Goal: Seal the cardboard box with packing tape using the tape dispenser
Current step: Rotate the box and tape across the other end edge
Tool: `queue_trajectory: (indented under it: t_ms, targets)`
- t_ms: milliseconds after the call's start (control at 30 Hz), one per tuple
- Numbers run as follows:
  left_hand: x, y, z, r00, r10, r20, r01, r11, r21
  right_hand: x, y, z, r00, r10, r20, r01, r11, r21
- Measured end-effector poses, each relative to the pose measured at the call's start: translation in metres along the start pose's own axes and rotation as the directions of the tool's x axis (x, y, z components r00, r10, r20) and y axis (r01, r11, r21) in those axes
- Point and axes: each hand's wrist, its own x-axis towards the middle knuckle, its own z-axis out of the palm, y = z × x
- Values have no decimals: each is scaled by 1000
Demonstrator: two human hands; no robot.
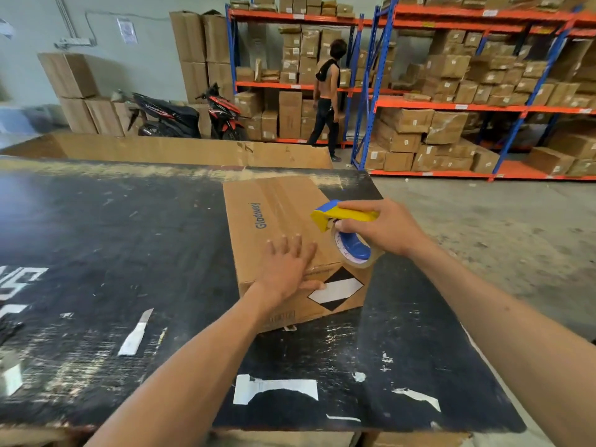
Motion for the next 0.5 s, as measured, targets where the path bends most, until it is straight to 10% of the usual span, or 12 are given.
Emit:
queue_trajectory:
  t_ms: [500]
  targets:
    - [35, -43, 4, 969, 247, -24, -249, 963, -101, -8, 7, -17, 993, 4, 114, -32, 971, 236]
